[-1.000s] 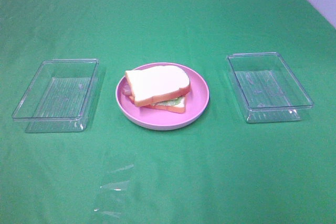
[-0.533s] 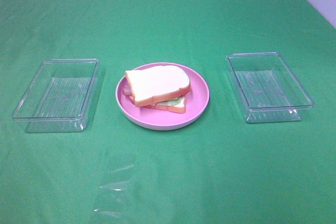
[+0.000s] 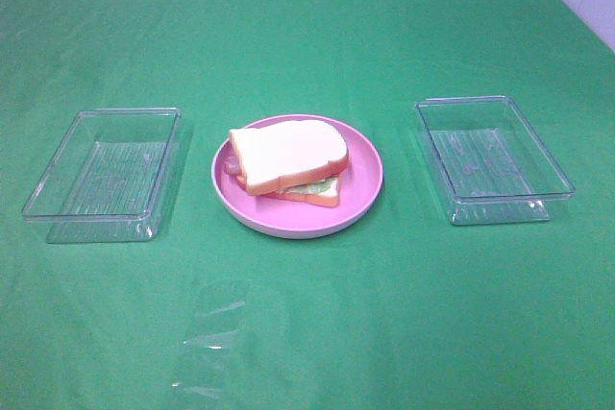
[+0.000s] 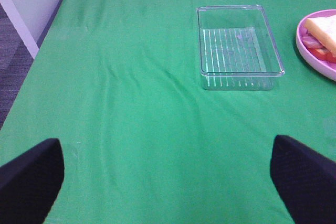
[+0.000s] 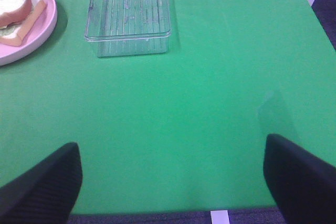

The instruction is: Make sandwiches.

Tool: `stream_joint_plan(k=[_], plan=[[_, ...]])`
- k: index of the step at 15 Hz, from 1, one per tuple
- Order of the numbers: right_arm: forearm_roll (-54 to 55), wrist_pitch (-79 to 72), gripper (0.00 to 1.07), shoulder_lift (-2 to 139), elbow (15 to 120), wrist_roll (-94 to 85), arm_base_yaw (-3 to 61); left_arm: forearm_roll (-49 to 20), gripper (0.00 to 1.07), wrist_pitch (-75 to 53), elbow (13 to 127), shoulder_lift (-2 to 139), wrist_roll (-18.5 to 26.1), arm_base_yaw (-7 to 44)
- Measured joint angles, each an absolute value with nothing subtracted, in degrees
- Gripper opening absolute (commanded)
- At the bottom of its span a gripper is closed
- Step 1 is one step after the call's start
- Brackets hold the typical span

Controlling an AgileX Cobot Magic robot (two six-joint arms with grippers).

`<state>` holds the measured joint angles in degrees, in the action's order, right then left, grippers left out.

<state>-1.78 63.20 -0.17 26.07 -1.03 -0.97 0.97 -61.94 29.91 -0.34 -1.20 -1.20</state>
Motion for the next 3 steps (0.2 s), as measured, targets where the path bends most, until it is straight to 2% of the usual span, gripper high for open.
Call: stream_joint_plan(k=[3], plan=[[-1.78, 63.20, 0.89, -0.17, 26.07, -1.03, -0.97, 0.97, 1.00, -61.94, 29.91, -0.34, -1.20, -1.20]])
